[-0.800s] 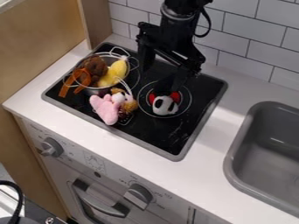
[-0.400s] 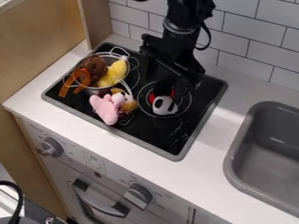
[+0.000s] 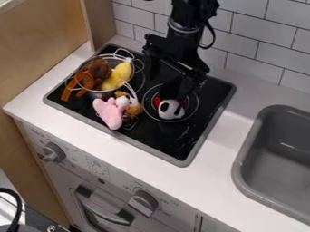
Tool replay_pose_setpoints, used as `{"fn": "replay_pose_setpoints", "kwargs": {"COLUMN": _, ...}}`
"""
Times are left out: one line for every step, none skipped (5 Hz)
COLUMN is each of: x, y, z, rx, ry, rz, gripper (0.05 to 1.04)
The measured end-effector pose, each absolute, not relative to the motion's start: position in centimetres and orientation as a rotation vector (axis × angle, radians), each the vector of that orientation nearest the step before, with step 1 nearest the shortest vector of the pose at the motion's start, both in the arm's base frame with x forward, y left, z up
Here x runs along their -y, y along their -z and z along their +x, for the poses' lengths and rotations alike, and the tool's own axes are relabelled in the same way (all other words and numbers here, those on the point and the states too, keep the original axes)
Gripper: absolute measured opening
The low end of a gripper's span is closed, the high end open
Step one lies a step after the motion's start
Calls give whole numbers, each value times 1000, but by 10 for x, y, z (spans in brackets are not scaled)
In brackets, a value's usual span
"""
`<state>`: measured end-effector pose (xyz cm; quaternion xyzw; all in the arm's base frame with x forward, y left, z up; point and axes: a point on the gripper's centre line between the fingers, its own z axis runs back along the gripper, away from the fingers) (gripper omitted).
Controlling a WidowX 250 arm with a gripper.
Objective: Took the stuffed panda and put it inside the pot
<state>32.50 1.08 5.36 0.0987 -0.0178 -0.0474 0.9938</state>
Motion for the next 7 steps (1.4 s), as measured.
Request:
{"fn": "replay_pose_setpoints", "kwargs": {"x": -12, "y": -54, "z": 325, "rx": 36, "ry": 93, "rz": 199, "gripper": 1003}}
{"fn": "replay_pose_setpoints", "kwargs": {"x": -11, "y": -54, "z": 325, "rx": 39, "ry": 93, "rz": 198, "gripper": 1003}}
{"fn": "replay_pose_setpoints", "kwargs": {"x": -11, "y": -54, "z": 325, "rx": 36, "ry": 91, "rz": 199, "gripper": 1003}}
{"fn": "replay_pose_setpoints", "kwargs": {"x": -1, "y": -27, "z": 342, "rx": 98, "ry": 72, "rz": 180, "gripper": 1003}}
{"fn": "replay_pose_setpoints", "kwargs": {"x": 4, "y": -15, "z": 355, "rx": 167, "ry": 71, "rz": 150, "gripper": 1003}}
{"fn": "replay_pose_setpoints", "kwargs": {"x": 4, "y": -10, "z": 359, "rx": 181, "ry": 71, "rz": 145, "gripper": 956}}
{"fn": "replay_pose_setpoints", "kwargs": {"x": 3, "y": -15, "z": 359, "rx": 143, "ry": 71, "rz": 143, "gripper": 692}}
